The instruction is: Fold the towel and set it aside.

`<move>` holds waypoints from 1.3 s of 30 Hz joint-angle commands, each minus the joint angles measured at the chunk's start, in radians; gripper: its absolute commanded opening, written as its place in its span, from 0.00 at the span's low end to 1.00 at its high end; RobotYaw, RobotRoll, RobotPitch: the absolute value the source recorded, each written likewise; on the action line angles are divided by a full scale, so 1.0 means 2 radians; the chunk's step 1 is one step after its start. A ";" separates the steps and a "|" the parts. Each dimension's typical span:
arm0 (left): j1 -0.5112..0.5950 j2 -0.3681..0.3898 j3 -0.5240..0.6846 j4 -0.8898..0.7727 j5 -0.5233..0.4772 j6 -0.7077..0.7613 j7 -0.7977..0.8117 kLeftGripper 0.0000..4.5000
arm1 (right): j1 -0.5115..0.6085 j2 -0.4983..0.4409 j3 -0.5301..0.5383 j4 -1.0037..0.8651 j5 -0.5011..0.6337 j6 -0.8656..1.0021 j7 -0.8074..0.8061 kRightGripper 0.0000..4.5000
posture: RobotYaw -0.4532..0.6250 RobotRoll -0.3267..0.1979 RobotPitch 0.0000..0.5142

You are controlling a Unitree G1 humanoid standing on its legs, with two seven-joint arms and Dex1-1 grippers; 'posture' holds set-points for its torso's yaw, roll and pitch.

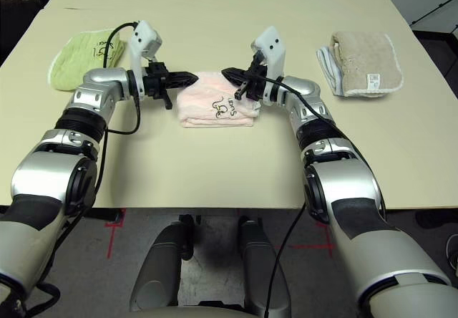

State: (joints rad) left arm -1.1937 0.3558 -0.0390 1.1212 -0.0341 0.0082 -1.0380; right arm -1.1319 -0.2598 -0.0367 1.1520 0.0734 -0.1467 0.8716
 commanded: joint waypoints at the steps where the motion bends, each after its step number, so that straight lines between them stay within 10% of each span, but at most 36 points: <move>1: 0.014 -0.006 -0.011 0.024 0.022 -0.016 0.024 0.01 | 0.015 0.000 0.008 0.023 -0.019 0.001 -0.023 0.00 | 0.50 0.62 0.43; 20: 0.014 0.008 -0.004 0.046 0.034 -0.052 0.017 0.01 | 0.022 -0.053 0.016 0.052 -0.058 -0.025 -0.062 0.00 | 0.49 0.62 0.45; 39: -0.028 0.057 0.020 -0.002 -0.001 -0.038 -0.133 0.01 | 0.027 -0.098 -0.055 -0.125 0.096 0.048 0.194 0.00 | 0.48 0.62 0.43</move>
State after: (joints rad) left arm -1.2277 0.4564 -0.0034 1.1496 -0.0138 -0.0879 -1.2425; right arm -1.1054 -0.4368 -0.1421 0.9492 0.2432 -0.0893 1.2180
